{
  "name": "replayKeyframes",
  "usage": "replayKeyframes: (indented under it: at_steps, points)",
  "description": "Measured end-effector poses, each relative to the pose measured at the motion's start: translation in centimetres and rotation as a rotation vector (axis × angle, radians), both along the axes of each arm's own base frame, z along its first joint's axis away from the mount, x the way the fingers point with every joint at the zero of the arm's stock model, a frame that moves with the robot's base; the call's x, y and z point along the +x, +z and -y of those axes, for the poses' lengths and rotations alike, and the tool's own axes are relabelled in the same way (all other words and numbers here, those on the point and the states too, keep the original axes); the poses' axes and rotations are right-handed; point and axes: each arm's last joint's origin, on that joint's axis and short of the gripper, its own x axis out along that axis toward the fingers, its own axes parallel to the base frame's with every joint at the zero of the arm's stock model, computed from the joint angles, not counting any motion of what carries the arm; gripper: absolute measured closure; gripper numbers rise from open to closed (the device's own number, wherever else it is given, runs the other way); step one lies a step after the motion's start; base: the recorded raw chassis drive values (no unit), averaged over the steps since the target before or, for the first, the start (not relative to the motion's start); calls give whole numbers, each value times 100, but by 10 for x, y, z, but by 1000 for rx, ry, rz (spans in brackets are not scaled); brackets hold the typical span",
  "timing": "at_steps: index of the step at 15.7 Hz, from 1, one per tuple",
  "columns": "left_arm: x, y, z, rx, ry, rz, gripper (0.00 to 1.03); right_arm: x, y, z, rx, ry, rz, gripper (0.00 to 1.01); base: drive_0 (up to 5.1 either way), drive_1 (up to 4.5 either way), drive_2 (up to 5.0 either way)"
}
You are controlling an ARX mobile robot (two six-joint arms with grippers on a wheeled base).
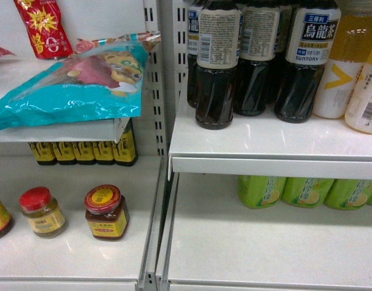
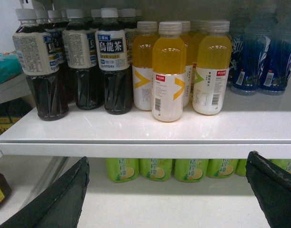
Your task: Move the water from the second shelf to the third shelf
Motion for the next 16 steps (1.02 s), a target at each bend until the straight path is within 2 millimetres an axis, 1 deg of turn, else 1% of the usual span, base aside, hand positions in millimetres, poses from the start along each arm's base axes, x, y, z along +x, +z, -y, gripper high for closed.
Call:
replayKeyframes:
  at_steps: [16]
  points:
    - [0,0,0,0,0,0,5,0,0,0,0,0,0,3,0,0,0]
